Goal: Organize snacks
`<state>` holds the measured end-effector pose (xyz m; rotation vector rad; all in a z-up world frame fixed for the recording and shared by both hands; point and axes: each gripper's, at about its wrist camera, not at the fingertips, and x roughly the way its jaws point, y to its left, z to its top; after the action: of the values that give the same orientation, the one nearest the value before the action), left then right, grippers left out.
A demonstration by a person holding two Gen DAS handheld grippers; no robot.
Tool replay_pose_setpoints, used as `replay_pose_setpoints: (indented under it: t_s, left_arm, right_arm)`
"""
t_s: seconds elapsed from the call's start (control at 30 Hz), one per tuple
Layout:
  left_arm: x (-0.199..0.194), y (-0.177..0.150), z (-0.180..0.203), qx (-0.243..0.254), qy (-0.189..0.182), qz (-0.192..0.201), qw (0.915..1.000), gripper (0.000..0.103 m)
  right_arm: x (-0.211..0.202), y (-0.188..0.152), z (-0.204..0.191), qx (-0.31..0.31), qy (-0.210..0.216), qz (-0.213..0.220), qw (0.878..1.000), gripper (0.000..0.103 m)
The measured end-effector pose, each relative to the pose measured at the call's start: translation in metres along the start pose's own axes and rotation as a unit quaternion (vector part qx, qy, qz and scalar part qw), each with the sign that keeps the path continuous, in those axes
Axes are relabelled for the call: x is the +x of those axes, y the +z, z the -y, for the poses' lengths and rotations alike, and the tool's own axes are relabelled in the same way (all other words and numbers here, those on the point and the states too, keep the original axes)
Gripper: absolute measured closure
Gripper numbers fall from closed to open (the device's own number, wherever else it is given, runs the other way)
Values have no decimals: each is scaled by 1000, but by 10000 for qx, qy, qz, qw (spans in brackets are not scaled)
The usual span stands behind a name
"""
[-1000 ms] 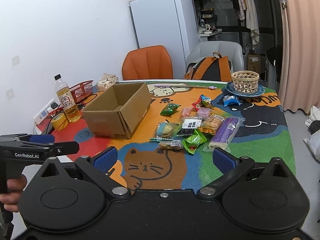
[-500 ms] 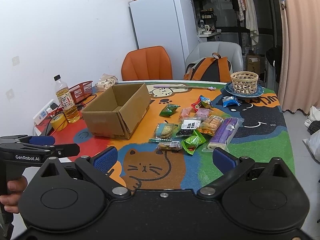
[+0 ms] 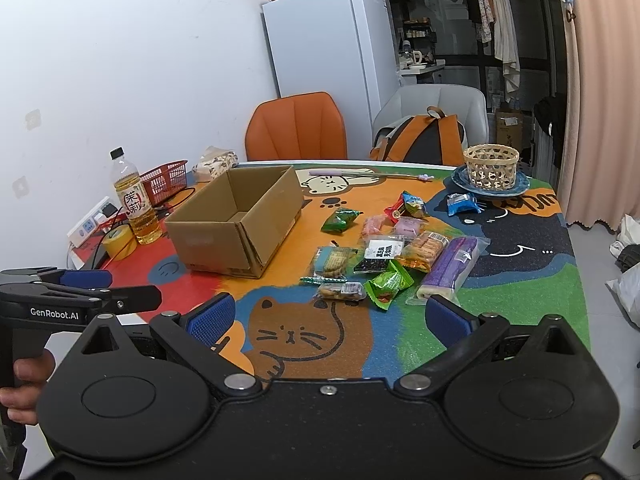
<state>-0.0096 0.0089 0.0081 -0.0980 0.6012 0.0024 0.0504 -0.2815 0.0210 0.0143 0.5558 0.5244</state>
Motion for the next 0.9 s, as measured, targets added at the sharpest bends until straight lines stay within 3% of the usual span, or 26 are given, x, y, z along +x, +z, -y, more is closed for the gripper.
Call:
replay_pose_setpoints:
  t_s: [0.9]
  left_arm:
    - [1, 3, 1, -53, -117, 37, 9999, 0]
  right_arm:
    - [3, -2, 6, 39, -33, -9, 10000, 0]
